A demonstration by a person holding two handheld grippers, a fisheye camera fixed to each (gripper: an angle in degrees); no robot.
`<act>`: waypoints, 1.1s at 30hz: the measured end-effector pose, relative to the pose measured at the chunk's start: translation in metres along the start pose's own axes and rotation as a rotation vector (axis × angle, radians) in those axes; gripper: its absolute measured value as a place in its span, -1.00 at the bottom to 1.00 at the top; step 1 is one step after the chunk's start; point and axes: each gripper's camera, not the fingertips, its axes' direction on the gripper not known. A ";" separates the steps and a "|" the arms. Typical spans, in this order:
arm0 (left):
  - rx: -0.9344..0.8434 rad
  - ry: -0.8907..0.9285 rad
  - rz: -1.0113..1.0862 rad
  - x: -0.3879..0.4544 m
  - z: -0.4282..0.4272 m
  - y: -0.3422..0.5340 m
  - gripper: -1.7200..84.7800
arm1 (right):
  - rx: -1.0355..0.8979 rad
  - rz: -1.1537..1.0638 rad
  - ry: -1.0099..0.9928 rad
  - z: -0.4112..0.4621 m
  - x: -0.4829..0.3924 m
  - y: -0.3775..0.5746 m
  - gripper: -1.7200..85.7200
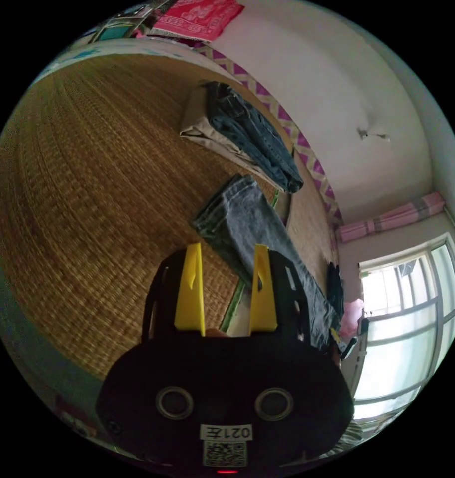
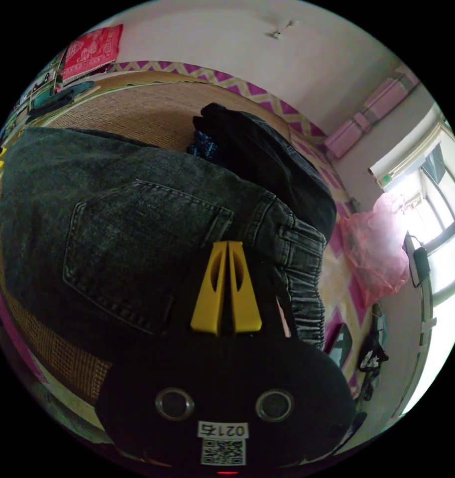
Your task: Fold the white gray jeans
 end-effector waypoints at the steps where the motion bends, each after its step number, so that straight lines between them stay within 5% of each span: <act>1: 0.019 0.003 -0.015 0.000 0.001 0.001 -0.67 | 0.000 -0.001 0.003 -0.001 0.003 0.002 -0.98; 8: 0.052 0.034 -0.081 0.002 0.009 0.005 -0.87 | 0.000 0.000 0.001 -0.005 0.021 0.017 -0.98; 14: 0.123 0.254 -0.043 0.022 -0.011 0.023 -0.97 | 0.001 0.003 -0.004 -0.009 0.042 0.034 -0.98; 24: 0.215 0.137 0.610 0.318 -0.058 0.126 -0.98 | 0.123 0.193 -0.093 -0.067 0.114 0.086 -0.98; 28: 0.151 0.122 0.843 0.437 0.008 0.204 -0.98 | 0.353 0.330 -0.206 -0.135 0.139 0.148 -0.98; 33: -0.086 0.014 0.986 0.502 0.146 0.294 -0.98 | 0.412 0.383 -0.269 -0.164 0.149 0.217 -0.97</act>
